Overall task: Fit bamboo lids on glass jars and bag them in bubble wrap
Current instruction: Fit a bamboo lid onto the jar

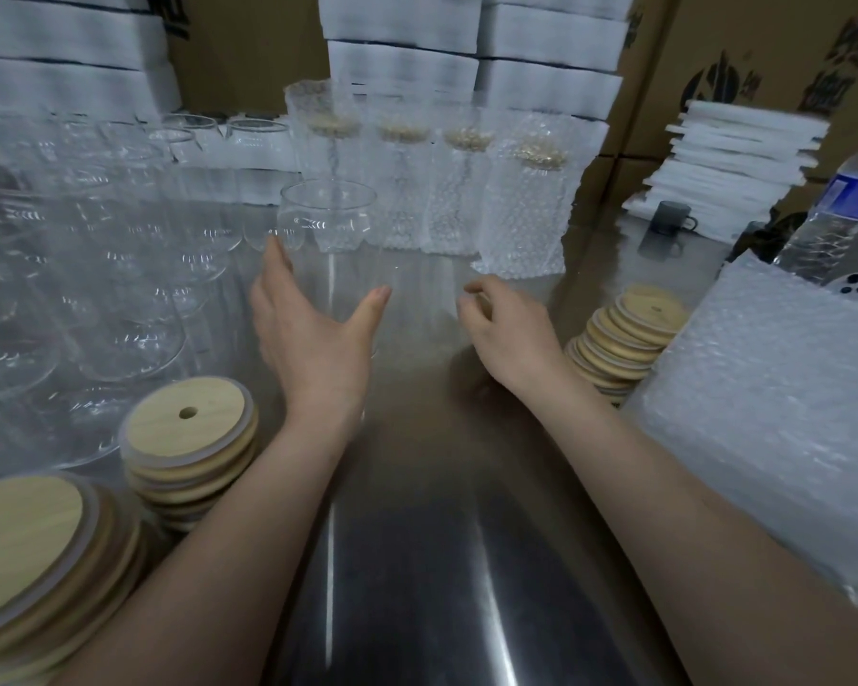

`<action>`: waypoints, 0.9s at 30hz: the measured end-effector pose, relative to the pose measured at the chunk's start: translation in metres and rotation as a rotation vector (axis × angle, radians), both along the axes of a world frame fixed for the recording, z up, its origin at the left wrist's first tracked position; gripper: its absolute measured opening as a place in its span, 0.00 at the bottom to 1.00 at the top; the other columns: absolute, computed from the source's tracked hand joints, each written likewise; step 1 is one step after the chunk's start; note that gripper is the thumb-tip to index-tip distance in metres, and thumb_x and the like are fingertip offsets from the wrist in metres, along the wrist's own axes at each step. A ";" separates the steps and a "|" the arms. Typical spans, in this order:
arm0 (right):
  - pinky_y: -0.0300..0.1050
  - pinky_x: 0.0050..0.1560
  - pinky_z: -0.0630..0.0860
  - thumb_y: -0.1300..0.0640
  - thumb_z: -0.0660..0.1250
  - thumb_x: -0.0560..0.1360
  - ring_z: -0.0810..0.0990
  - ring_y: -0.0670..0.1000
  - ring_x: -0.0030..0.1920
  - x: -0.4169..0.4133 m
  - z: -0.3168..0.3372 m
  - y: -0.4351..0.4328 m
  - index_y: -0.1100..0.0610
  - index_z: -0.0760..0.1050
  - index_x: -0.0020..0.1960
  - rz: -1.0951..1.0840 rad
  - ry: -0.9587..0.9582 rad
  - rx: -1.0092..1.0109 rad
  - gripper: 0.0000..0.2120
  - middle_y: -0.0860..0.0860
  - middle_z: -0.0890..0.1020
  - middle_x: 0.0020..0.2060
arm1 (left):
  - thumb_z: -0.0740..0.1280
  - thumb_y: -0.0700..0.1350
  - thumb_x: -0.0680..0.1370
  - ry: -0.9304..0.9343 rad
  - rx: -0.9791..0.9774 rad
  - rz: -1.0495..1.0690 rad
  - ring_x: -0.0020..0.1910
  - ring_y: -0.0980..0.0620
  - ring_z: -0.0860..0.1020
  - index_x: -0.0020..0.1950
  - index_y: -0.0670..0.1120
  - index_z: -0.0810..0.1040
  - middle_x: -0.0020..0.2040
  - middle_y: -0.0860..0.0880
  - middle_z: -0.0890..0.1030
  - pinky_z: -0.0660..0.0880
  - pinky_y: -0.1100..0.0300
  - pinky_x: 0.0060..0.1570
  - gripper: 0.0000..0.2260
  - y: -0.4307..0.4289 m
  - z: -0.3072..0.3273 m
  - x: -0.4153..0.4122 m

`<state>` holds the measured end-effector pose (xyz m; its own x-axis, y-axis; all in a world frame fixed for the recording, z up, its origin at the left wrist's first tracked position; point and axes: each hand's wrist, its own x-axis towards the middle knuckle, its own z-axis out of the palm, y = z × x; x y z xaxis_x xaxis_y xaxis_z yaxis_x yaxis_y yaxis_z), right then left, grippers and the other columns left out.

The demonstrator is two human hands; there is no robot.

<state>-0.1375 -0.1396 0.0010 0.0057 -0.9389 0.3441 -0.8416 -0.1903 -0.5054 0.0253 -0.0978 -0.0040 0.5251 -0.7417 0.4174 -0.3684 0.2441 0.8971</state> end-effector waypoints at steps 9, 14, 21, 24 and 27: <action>0.49 0.33 0.82 0.44 0.52 0.83 0.85 0.58 0.39 0.009 0.020 0.010 0.50 0.77 0.57 0.175 -1.362 0.413 0.17 0.60 0.79 0.58 | 0.74 0.45 0.71 -0.227 -0.008 0.130 0.77 0.43 0.53 0.80 0.43 0.47 0.78 0.40 0.53 0.49 0.51 0.75 0.46 0.013 0.011 -0.009; 0.47 0.35 0.79 0.44 0.49 0.84 0.83 0.56 0.33 0.014 0.018 0.014 0.56 0.77 0.58 0.267 -1.468 0.479 0.22 0.57 0.82 0.40 | 0.69 0.40 0.70 -0.531 -0.295 0.088 0.76 0.36 0.57 0.75 0.36 0.60 0.76 0.34 0.58 0.57 0.35 0.72 0.36 0.030 0.023 -0.022; 0.47 0.46 0.77 0.43 0.54 0.81 0.81 0.54 0.46 0.015 0.017 0.017 0.56 0.83 0.47 0.379 -1.525 0.512 0.23 0.55 0.83 0.43 | 0.66 0.41 0.76 -0.637 -0.144 -0.391 0.80 0.47 0.51 0.78 0.40 0.59 0.79 0.43 0.60 0.52 0.48 0.77 0.32 0.035 0.014 -0.044; 0.41 0.44 0.82 0.43 0.54 0.81 0.85 0.50 0.44 0.017 0.018 0.022 0.54 0.86 0.43 0.427 -1.512 0.546 0.25 0.52 0.86 0.43 | 0.66 0.46 0.79 -0.680 -0.046 -0.434 0.80 0.52 0.46 0.80 0.41 0.52 0.81 0.45 0.53 0.46 0.55 0.78 0.35 0.030 0.008 -0.044; 0.39 0.42 0.82 0.45 0.55 0.82 0.85 0.48 0.43 0.022 0.020 0.024 0.55 0.85 0.44 0.428 -1.522 0.541 0.24 0.51 0.86 0.41 | 0.62 0.46 0.81 -0.688 -0.020 -0.432 0.80 0.52 0.45 0.80 0.41 0.50 0.81 0.44 0.50 0.44 0.57 0.78 0.32 0.027 0.006 -0.043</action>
